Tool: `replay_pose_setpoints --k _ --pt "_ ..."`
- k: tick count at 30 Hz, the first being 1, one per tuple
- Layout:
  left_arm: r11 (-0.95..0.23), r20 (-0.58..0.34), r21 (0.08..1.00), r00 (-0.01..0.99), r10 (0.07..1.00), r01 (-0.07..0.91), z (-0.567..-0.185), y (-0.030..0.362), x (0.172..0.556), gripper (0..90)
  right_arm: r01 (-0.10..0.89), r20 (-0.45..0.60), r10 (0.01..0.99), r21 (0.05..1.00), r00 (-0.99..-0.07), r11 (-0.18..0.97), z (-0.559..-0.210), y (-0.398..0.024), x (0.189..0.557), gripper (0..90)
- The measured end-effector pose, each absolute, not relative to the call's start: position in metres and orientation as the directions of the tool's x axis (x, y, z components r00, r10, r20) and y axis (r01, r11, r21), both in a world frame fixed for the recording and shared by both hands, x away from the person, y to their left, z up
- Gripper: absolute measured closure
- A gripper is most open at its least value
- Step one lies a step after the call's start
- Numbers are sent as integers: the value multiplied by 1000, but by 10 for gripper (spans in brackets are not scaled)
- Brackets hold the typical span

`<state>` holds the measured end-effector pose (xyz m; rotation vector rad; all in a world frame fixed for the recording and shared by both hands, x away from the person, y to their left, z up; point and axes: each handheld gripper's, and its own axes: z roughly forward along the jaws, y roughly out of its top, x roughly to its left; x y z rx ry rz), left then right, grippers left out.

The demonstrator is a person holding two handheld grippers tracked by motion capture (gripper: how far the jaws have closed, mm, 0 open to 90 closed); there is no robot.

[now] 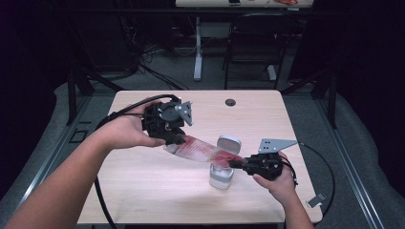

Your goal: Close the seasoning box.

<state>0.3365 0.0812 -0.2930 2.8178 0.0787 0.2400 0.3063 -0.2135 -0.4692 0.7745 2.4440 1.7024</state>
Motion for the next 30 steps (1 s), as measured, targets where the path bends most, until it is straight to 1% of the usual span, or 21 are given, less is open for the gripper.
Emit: replay_pose_setpoints --k 30 --pt "-952 159 304 985 64 13 -289 73 337 775 376 240 436 890 -867 258 -472 -217 307 892"
